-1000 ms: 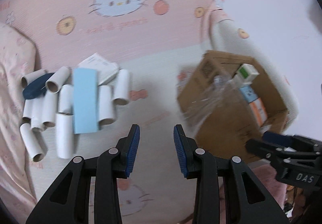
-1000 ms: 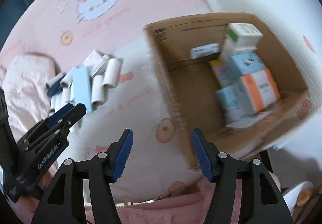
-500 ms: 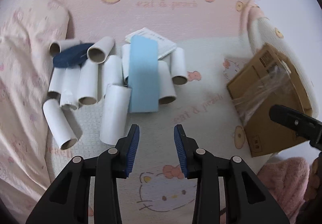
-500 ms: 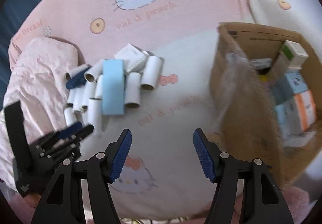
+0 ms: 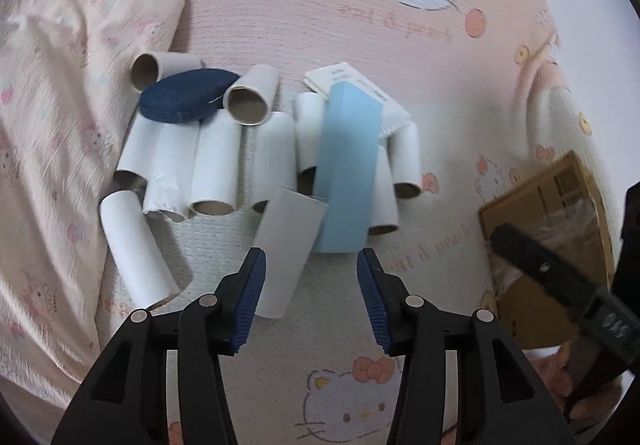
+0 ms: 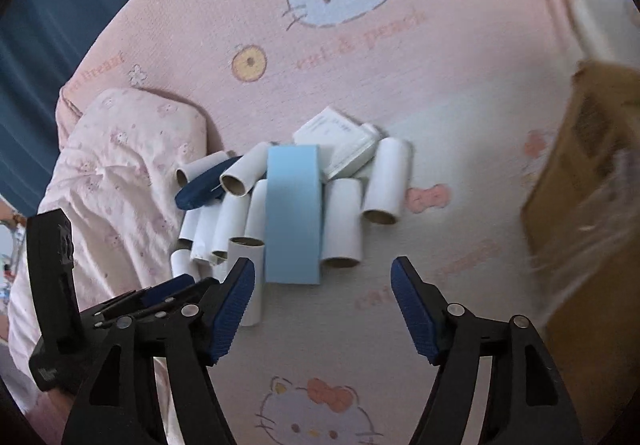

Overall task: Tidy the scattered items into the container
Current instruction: 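Move both tools toward the light-blue foam block among the tubes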

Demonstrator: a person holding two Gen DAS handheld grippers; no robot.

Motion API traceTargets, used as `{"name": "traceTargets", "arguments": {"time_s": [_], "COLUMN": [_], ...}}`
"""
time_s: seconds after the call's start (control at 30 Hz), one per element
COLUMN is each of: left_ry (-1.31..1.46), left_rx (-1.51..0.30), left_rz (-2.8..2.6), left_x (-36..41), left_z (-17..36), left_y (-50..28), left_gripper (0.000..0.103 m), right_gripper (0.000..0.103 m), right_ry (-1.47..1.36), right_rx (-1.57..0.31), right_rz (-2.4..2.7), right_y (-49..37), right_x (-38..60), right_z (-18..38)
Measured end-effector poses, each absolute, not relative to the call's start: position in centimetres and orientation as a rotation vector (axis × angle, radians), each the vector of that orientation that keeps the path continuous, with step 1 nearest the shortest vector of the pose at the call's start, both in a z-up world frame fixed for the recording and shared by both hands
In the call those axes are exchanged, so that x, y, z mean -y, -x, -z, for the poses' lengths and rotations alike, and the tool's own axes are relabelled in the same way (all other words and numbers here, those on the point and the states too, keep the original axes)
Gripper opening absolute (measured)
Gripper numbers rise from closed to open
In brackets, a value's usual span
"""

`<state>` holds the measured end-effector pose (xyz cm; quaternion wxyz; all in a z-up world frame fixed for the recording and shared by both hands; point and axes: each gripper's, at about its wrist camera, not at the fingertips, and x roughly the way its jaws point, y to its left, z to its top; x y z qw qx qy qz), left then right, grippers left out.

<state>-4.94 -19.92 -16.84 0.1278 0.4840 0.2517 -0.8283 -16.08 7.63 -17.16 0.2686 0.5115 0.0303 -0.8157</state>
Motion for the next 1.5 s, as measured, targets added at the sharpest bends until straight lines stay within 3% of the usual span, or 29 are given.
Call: {"name": "traceTargets", "arguments": {"time_s": [0.27,0.47,0.9,1.4,1.5], "left_ry": [-1.421,-1.457,-1.382,-1.471,-1.467], "left_rx": [-0.762,-0.609,-0.584,-0.94,-0.907], "left_rz": [2.402,2.417,2.481,2.425,2.421], "left_x": [20.5,19.1,22.9,24.0,23.7], "left_z": [18.2,19.2,16.3,18.1,18.0], "left_y": [5.4,6.8,9.5,21.7,22.6], "left_gripper": [0.052,0.052,0.052,0.052,0.052], "right_gripper": [0.069,0.069,0.069,0.069,0.069], "right_ry": [-1.433,-1.432,-1.365,-1.481,-1.49], "right_rx": [0.038,0.048,0.136,0.468,0.537], "right_rz": [2.185,2.166,2.173,2.251,2.24], "right_y": [17.1,17.6,21.5,29.3,30.2], "right_x": [-7.3,-6.6,-3.5,-6.9,-7.5], "right_z": [20.4,21.0,20.8,23.1,23.6]}}
